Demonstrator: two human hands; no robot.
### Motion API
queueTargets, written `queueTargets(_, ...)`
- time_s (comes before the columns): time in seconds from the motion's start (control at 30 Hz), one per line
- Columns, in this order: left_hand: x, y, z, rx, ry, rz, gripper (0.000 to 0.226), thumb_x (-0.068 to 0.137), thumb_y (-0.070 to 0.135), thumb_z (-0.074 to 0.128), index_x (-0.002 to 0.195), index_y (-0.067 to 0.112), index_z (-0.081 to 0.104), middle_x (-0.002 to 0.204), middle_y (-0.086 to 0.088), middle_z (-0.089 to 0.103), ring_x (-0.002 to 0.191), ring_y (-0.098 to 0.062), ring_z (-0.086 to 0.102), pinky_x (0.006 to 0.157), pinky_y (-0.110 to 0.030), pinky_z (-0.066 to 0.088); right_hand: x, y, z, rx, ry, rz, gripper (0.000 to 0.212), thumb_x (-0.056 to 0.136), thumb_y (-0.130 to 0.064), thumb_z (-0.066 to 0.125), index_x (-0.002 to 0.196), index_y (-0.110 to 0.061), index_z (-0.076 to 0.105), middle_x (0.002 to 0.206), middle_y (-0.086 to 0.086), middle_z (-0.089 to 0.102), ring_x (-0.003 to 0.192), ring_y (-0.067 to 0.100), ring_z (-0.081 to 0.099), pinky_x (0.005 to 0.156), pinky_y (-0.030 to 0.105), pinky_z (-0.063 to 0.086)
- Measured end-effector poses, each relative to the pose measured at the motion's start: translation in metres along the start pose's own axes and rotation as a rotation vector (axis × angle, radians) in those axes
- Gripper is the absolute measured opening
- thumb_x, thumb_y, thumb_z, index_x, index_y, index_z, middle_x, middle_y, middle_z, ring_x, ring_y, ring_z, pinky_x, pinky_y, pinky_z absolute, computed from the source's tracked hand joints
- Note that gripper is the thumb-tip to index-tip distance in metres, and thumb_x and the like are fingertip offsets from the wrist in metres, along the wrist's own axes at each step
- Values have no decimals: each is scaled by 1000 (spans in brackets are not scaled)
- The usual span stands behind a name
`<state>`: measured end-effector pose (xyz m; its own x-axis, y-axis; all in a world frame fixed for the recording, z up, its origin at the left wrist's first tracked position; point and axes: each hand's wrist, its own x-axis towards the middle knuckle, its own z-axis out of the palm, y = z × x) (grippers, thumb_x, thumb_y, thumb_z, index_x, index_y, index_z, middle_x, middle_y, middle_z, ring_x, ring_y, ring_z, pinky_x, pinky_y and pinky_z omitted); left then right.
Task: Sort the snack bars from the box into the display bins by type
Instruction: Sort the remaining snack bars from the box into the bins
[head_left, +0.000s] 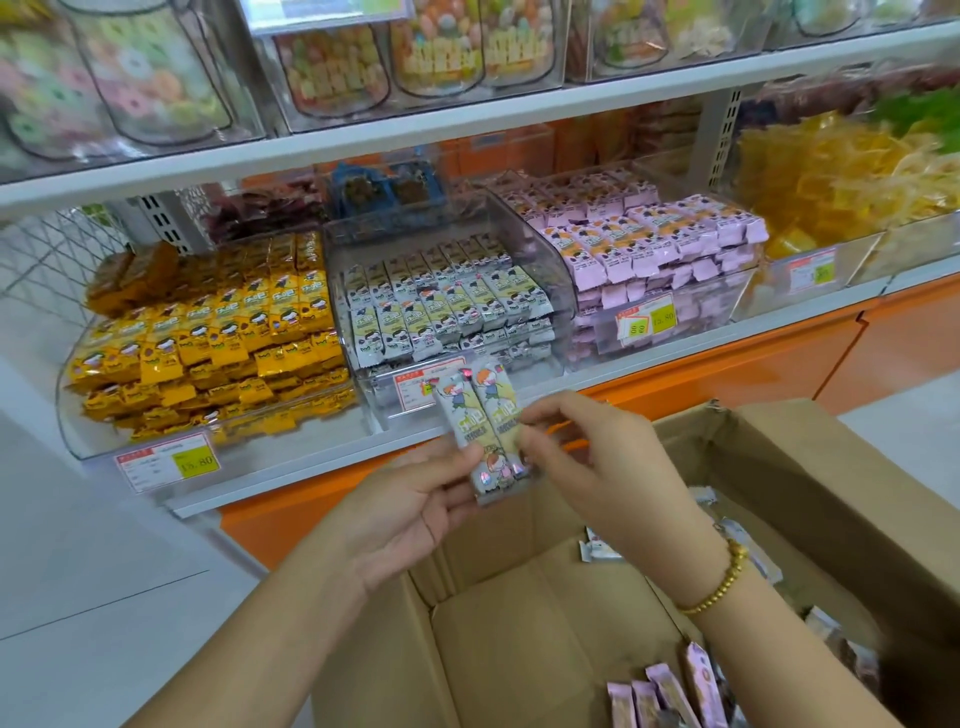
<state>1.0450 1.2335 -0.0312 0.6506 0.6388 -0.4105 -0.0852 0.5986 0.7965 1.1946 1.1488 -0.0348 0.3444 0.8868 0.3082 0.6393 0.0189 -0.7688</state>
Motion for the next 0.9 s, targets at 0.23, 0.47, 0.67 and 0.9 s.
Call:
queueTargets(0.23,3,20,5,137,24,199,39,76,11,62,114,3,62,101,-15,72,84,-16,69,66,-22,57,12,-16,32,3,87,-6,52,70,-33,78,102,-32,37,100,-15,42,92,5,45,71,13,37)
queueTargets(0.47,11,59,-38,1229,703,656,36,96,18,51,133,17,52,136,-2,53,120,-16,52,99,-30,39,130,-24,37,-19,44,22,48,73,-32,77,98,-15,40,89,-6,40,84,21,48,60,30,39)
queueTargets(0.67,23,62,-63,1371,661,545,48,96,18,50,142,13,42,138,-8,51,123,-22,51,101,-31,38,234,-31,90,-201,-239,190,48,80,-39,72,104,-11,40,99,7,46,88,23,47,66,28,38)
queueTargets(0.9,20,65,-66,1550,598,562,53,101,24,37,151,18,20,154,1,28,138,-12,30,104,-13,17,276,-45,144,-189,-255,202,59,84,-46,67,116,3,57,121,16,61,113,29,58,94,36,48)
